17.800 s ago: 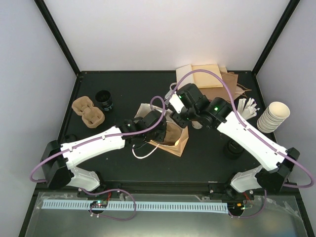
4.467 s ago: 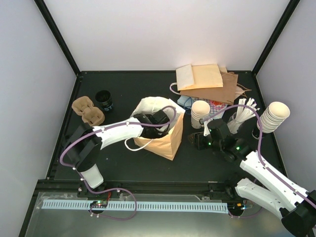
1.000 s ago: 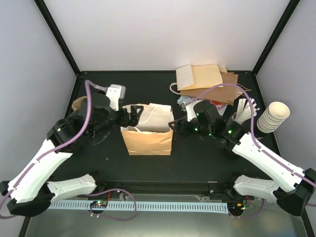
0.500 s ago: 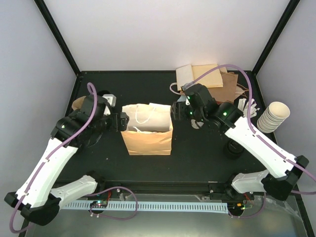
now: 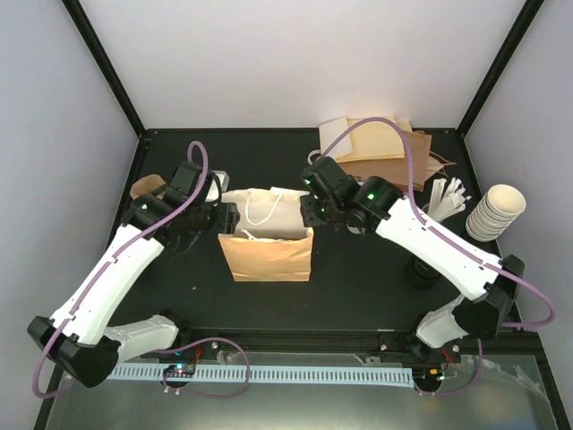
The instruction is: Pack the takeout coffee
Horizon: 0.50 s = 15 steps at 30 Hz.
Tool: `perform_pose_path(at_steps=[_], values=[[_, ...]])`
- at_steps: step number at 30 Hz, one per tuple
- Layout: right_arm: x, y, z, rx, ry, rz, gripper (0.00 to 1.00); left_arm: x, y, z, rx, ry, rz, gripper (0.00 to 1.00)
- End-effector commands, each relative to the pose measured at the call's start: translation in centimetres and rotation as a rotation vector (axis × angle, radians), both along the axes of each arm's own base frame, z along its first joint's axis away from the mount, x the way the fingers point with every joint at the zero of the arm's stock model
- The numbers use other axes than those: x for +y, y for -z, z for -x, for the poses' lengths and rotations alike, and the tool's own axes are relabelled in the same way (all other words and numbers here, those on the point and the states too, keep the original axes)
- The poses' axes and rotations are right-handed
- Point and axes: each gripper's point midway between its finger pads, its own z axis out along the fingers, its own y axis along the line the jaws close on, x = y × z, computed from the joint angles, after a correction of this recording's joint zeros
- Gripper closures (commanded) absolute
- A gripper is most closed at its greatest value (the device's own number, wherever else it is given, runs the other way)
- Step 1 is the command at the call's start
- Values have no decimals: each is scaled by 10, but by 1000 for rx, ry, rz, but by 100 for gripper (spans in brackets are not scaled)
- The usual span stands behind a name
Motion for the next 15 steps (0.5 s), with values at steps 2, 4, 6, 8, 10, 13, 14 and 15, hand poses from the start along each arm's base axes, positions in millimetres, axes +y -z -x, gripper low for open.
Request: perform_pose_path(at_steps=[2, 4, 6, 8, 10, 13, 14, 15], values=[[0, -6, -9, -23, 38, 52, 63, -4, -12, -20, -48, 5, -12, 48], [-1, -12, -16, -45, 50, 76, 76, -2, -14, -24, -46, -8, -33, 71], [0, -22, -23, -85, 56, 87, 93, -2, -22, -30, -59, -16, -40, 97], [1, -35, -33, -141, 65, 86, 99, -4, -29, -38, -91, -19, -33, 98], [5, -48, -43, -215, 59, 78, 99, -7, -42, -48, -157, -23, -14, 98], [10, -66, -61, -345, 63, 72, 99, -5, -62, -63, -281, -56, -3, 98], [11, -71, -68, -391, 72, 75, 99, -3, -73, -70, -349, -75, 8, 98], [12, -75, -73, -437, 77, 73, 99, 0, -78, -75, -399, -101, 12, 98]])
